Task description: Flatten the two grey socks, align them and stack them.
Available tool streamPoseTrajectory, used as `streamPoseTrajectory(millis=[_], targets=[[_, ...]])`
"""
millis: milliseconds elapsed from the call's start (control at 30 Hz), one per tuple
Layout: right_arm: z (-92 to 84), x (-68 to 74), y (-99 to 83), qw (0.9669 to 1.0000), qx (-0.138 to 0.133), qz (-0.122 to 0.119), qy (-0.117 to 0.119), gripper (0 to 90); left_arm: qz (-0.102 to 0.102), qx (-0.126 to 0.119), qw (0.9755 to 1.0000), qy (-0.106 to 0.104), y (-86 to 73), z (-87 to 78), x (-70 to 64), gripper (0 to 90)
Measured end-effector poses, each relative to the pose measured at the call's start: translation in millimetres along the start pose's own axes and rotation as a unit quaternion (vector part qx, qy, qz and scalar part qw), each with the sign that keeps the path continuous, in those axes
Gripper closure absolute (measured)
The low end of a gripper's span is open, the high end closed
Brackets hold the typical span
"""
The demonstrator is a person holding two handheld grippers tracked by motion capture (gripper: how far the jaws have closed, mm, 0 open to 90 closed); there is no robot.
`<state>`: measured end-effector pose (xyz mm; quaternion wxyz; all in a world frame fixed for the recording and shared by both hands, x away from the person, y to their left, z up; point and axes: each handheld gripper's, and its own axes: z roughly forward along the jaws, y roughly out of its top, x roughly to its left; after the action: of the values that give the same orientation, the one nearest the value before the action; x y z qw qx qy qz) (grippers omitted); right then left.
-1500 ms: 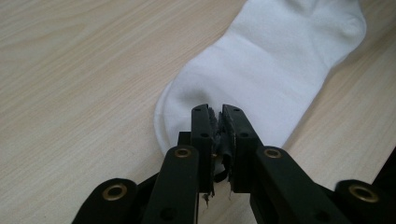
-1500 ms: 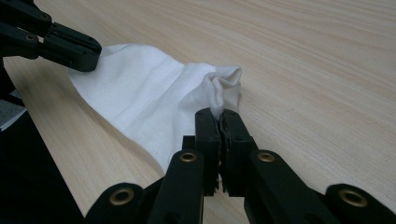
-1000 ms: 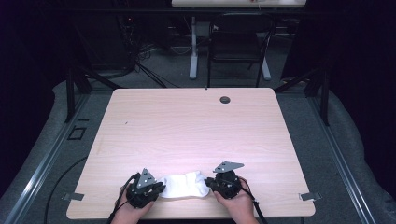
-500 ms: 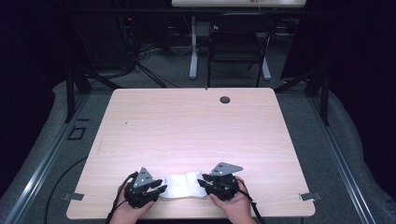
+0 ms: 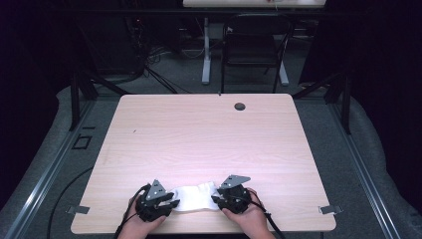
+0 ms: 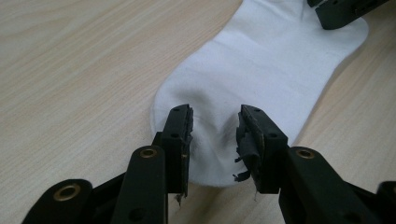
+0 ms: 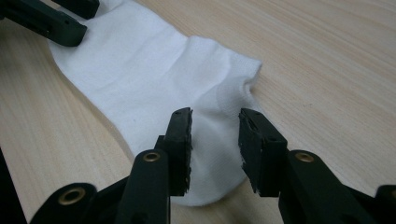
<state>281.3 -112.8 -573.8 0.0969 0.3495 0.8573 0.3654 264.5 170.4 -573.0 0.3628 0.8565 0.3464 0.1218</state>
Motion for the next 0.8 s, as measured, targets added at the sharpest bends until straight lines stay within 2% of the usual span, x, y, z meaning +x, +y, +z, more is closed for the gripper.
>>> streamPoseTrajectory(millis=[367, 533, 633, 800], targets=[[-0.4, 1.5, -4.5, 0.9998, -0.009, 0.019, -0.004, 65.6, 0.001, 0.003, 1.0, 0.002, 0.0, 3.5, 1.5, 67.2], [0.5, 2.6, -5.0, 0.9995, -0.015, 0.022, -0.014, 65.0, -0.006, -0.002, 1.0, 0.002, 1.8, 6.3, 5.6, 66.7], [1.4, 2.5, -4.7, 0.9993, -0.019, 0.027, -0.018, 64.8, -0.003, -0.004, 1.0, 0.007, 3.7, 8.8, 8.6, 66.0], [3.2, -4.4, -1.6, 0.9989, -0.019, 0.037, -0.022, 64.2, -0.01, -0.006, 0.9999, 0.007, 10.6, 15.0, 18.2, 65.1]])
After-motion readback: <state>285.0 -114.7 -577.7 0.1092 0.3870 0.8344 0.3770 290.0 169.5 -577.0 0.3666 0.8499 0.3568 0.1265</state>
